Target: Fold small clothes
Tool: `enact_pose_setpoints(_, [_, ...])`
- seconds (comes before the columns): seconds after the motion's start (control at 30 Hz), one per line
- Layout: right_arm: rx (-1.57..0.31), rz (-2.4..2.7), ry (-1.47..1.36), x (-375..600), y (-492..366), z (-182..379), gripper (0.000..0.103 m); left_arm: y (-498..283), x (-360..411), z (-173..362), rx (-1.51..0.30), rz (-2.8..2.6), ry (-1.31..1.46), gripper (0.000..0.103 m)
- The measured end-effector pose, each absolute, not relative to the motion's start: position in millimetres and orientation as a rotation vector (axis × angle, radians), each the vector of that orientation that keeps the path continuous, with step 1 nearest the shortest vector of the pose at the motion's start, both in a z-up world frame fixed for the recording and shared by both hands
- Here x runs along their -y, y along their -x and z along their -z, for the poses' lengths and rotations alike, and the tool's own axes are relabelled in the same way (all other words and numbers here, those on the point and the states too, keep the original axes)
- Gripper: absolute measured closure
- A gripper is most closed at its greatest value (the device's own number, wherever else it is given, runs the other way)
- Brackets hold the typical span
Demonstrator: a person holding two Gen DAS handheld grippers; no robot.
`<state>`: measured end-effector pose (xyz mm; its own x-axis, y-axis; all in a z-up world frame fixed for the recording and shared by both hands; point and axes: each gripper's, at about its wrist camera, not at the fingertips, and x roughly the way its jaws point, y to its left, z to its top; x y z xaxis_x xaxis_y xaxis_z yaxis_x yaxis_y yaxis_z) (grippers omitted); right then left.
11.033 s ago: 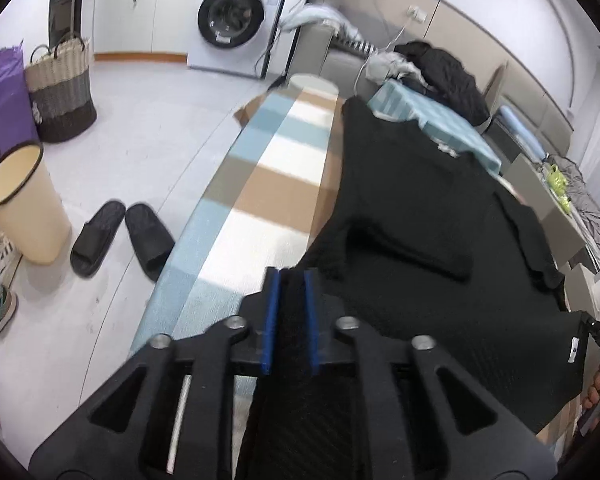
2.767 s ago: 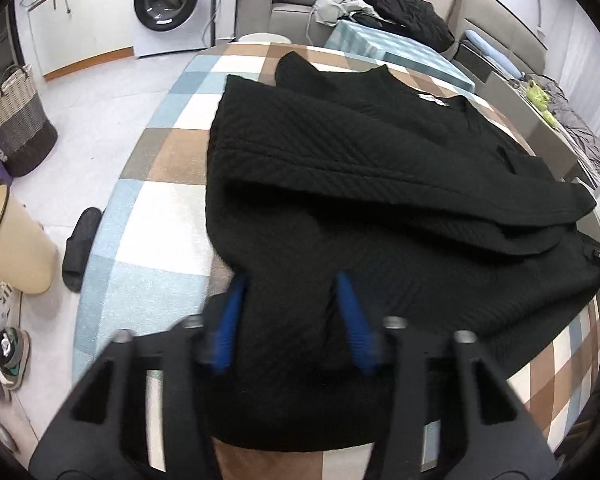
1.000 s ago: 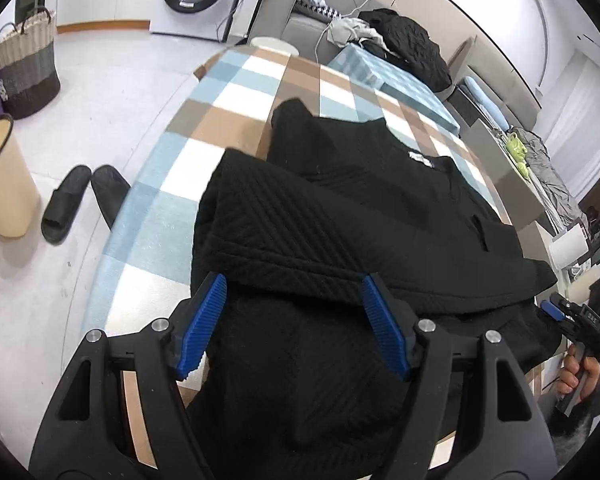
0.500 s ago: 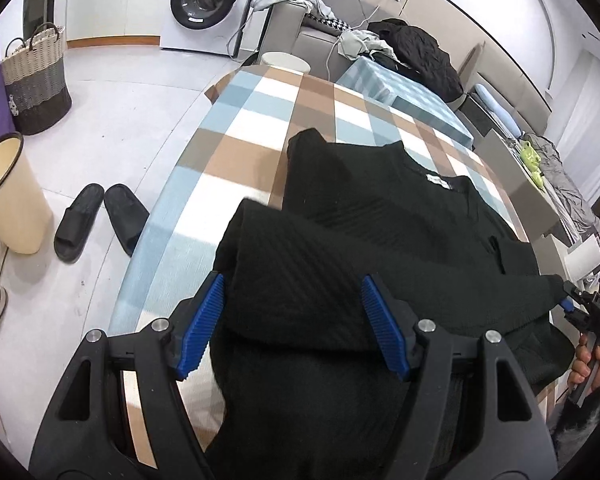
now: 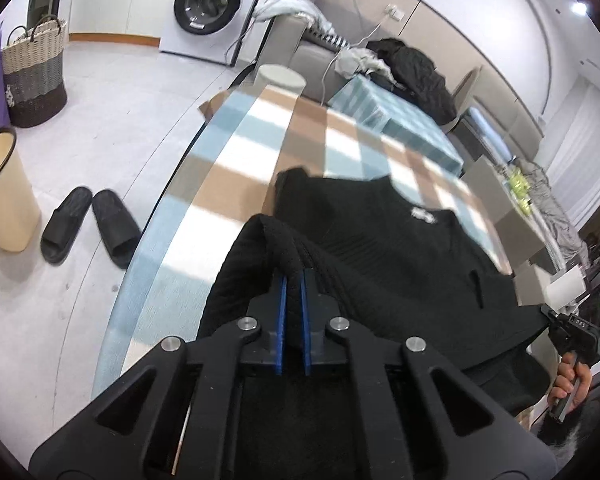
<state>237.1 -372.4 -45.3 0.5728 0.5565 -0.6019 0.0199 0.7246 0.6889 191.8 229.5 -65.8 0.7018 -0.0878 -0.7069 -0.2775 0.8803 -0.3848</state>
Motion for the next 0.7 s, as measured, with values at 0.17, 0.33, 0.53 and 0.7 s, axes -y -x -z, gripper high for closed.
enact_pose_setpoints(0.17, [-0.858, -0.384, -0.705, 370, -252, 23, 0.1, -213, -232, 45, -0.748, -0.089, 0.484, 0.1])
enact_pose_setpoints(0.33, [-0.85, -0.353, -0.74, 375, -279, 23, 0.1, -255, -248, 35, -0.722, -0.092, 0.491, 0.1])
enact_pose_setpoints(0.53, [-0.94, -0.229, -0.87, 393, -326, 59, 0.099, -307, -259, 57, -0.789, -0.091, 0.51, 0.099])
enact_pose_setpoints(0.7, [-1.001, -0.16, -0.868, 399, -337, 76, 0.08, -319, -268, 87, -0.86, -0.129, 0.575, 0.088])
